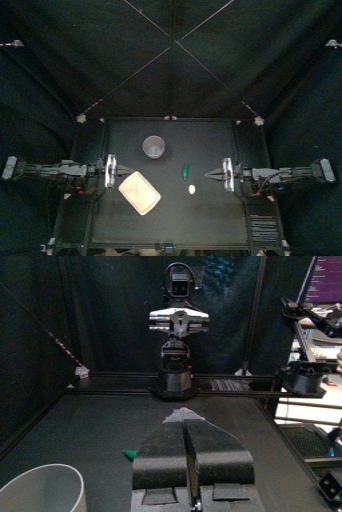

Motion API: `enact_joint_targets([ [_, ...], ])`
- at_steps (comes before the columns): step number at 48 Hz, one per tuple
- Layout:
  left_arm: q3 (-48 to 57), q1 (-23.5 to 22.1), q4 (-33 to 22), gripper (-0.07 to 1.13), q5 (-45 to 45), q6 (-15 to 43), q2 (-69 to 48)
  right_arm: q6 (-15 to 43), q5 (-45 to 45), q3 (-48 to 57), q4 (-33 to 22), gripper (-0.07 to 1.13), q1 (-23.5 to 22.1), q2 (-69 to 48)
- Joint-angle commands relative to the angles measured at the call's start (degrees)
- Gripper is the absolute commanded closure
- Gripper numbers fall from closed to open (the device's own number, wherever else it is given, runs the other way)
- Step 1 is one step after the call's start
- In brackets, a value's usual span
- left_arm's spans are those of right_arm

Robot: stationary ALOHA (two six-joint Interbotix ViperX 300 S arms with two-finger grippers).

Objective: Pick the chip then place it on the pink plate
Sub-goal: Pick the chip

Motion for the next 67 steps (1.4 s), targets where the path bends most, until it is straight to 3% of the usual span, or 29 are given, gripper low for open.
enact_joint_targets([
  [1, -1.32, 0.0, -1.49, 1.04, 0.0, -0.09, 0.26, 1.05, -0.18, -0.26, 0.97, 1.08, 0.7, 2.02],
  [10, -1.23, -0.18, -1.67, 1.04, 0.0, 0.0, 0.18, 8.79, -0.18, -0.7, 14.06, 1.01, 1.05, 8.88],
  [19, -0.97, 0.0, -1.58, 1.04, 0.0, 0.26, 0.26, 21.45, 0.0, 2.11, 27.69, 0.83, 4.04, 16.0],
  [26, -0.26, 0.09, -0.97, 1.04, -0.09, 0.26, 0.26, 32.7, 2.9, 2.64, 33.75, 0.53, 8.09, 20.48],
  [32, 0.18, 0.44, -0.62, 1.03, -0.18, 0.26, 0.26, 40.78, 6.5, 2.02, 33.75, 0.18, 9.23, 24.61],
  [37, 0.26, 0.44, -0.62, 1.03, -0.26, 0.26, 0.26, 45.53, 7.21, 1.67, 33.31, 0.01, 9.67, 29.18],
  [48, 0.97, 0.53, -0.26, 1.03, -0.35, 0.26, 0.26, 51.24, 7.12, -1.67, 32.52, 0.01, 9.4, 42.98],
  [67, 2.37, 0.44, -0.35, 1.03, -0.97, 0.18, 0.26, 51.42, 2.64, -5.89, 32.43, 0.01, 8.53, 49.04],
])
